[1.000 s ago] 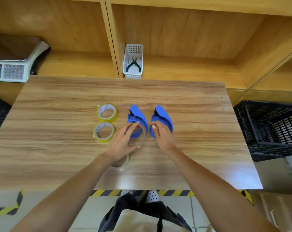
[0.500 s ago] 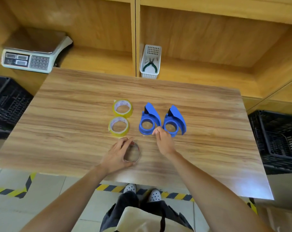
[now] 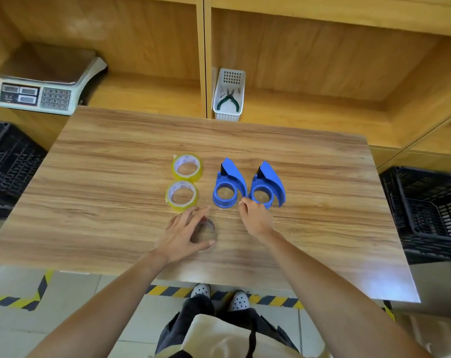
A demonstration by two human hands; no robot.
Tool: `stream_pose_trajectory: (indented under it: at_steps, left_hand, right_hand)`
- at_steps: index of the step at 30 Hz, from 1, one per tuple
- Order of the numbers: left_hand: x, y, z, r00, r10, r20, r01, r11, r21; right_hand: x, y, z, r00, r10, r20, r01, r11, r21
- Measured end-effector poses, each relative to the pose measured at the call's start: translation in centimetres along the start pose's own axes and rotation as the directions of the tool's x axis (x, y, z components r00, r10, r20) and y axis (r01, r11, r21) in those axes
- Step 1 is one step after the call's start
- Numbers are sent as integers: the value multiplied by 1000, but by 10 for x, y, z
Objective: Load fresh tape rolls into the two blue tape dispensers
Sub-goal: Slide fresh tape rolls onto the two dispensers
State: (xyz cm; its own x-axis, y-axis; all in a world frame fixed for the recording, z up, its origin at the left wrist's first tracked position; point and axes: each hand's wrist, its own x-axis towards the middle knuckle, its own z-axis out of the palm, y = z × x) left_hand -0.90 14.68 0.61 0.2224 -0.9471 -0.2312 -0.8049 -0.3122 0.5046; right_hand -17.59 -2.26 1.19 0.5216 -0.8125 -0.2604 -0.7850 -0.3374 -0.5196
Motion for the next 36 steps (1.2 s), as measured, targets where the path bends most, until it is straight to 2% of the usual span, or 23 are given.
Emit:
stream_pose_trajectory:
  at_steps: [5, 12, 21, 24, 29, 36]
  left_hand:
    - [16, 6, -13, 995, 51, -80, -51, 999, 8]
    - [61, -9, -30, 983, 42, -178, -29, 997, 77]
    - [134, -54, -68, 989, 85, -117, -59, 976, 208]
    - [157, -64, -70, 999, 49, -18, -43, 966, 255]
    - [179, -70, -66, 998, 36, 51, -51, 941, 334]
    - [187, -79, -60, 999, 32, 0, -31, 959, 280]
  right_hand:
    - [7, -2, -6, 999, -9, 30, 9, 1000, 7]
    - [32, -16, -16, 987, -96, 130, 95, 995, 10]
    - [92, -46, -17, 988, -7, 153, 4, 1000, 18]
    - [107, -48, -17, 991, 31, 131, -35, 999, 29]
    - [120, -43, -17, 996, 83, 44, -84, 996, 2]
    - [132, -34, -18, 991, 129, 43, -128, 992, -7]
